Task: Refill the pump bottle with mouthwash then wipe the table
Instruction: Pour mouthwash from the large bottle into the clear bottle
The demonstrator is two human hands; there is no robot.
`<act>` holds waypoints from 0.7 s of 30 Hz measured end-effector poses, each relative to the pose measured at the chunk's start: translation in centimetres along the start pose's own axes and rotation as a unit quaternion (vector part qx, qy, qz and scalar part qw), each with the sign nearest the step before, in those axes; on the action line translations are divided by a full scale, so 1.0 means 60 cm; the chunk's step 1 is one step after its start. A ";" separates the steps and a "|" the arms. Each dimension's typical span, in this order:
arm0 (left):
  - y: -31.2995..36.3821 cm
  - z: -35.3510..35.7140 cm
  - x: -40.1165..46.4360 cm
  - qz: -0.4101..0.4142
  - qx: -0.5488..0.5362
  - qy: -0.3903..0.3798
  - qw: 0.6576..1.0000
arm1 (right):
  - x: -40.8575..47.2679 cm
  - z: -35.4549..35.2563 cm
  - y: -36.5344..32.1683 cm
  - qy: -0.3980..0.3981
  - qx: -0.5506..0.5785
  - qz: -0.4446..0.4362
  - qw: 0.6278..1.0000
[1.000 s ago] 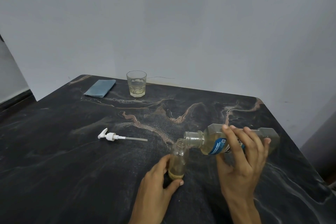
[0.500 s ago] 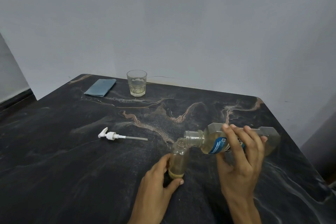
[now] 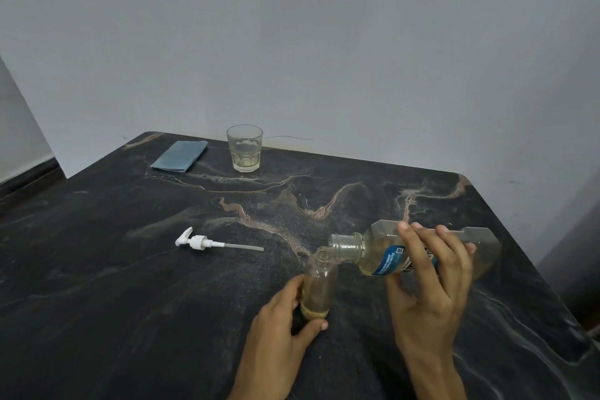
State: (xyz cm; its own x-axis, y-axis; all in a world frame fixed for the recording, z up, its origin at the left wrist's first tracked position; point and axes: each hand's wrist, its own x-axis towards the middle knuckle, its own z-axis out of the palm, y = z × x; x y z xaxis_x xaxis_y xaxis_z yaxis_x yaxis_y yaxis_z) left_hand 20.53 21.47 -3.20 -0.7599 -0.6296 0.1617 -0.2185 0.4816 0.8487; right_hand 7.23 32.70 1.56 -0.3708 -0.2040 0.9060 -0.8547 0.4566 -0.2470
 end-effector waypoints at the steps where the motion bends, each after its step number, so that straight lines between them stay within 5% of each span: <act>1: 0.000 0.000 0.000 0.000 0.001 0.000 1.000 | 0.000 0.000 0.000 0.000 0.000 0.000 1.000; 21: 0.000 0.001 0.001 -0.005 0.004 -0.002 1.000 | 0.000 0.002 0.000 0.004 -0.003 0.001 1.000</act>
State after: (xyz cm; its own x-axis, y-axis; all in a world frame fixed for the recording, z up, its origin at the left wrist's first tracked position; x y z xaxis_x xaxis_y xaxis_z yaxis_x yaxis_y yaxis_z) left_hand 20.47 21.45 -3.23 -0.7607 -0.6312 0.1513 -0.2305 0.4806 0.8461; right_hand 7.16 32.61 1.53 -0.3691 -0.1959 0.9085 -0.8519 0.4621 -0.2465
